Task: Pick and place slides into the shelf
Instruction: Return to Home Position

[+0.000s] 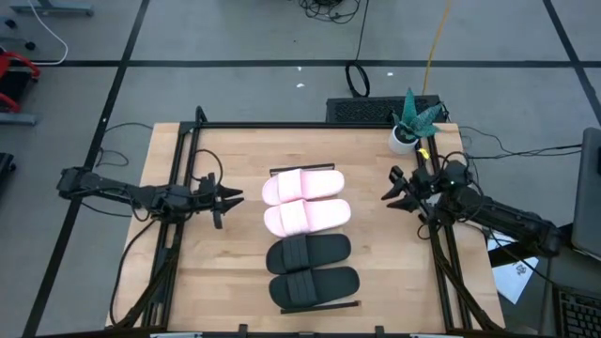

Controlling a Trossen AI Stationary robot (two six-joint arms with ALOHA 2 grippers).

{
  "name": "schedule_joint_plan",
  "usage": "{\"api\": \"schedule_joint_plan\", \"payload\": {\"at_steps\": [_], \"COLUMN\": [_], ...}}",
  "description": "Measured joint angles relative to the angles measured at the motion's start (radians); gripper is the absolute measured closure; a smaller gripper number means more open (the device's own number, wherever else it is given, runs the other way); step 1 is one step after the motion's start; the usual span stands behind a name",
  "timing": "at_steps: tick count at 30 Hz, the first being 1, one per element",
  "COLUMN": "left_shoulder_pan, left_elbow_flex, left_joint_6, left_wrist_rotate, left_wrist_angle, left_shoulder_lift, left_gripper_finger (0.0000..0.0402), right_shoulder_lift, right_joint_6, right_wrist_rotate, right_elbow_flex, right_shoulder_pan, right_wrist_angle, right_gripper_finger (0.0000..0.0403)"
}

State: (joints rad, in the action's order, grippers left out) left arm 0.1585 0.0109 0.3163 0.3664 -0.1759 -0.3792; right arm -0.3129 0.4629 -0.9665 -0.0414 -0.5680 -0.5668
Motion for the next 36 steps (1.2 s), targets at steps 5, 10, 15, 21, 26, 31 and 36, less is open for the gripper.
{"api": "schedule_joint_plan", "payload": {"at_steps": [5,10,15,21,26,31,36], "left_shoulder_pan": [0.000,0.000,0.000,0.000,0.000,0.000,0.000], "left_elbow_flex": [0.000,0.000,0.000,0.000,0.000,0.000,0.000], "left_joint_6": [0.001,0.001,0.000,-0.026,-0.014,0.008,0.029], "left_wrist_rotate": [0.006,0.035,0.036,0.082,0.084,0.082,0.057], "left_wrist_angle": [-0.001,-0.001,0.000,0.001,-0.001,-0.005,0.009], "left_shoulder_lift": [0.000,0.000,0.000,0.000,0.000,0.000,0.000], "left_gripper_finger": [0.0282,0.0282,0.0282,0.0282,0.0282,0.0282,0.0282], "right_shoulder_lift": [0.040,0.090,0.128,0.134,0.135,0.135,0.134], "right_joint_6": [-0.113,-0.205,-0.282,-0.371,-0.396,-0.369,-0.292], "right_wrist_rotate": [0.146,0.294,0.541,0.818,0.866,0.894,0.889], "right_elbow_flex": [0.000,0.000,0.000,0.000,0.000,0.000,0.001], "right_shoulder_pan": [0.119,0.266,0.407,0.501,0.526,0.527,0.526], "right_wrist_angle": [0.143,0.196,0.314,0.355,0.336,0.331,0.332], "right_gripper_finger": [0.0293,0.0293,0.0293,0.0293,0.0293,0.0293,0.0293]}}
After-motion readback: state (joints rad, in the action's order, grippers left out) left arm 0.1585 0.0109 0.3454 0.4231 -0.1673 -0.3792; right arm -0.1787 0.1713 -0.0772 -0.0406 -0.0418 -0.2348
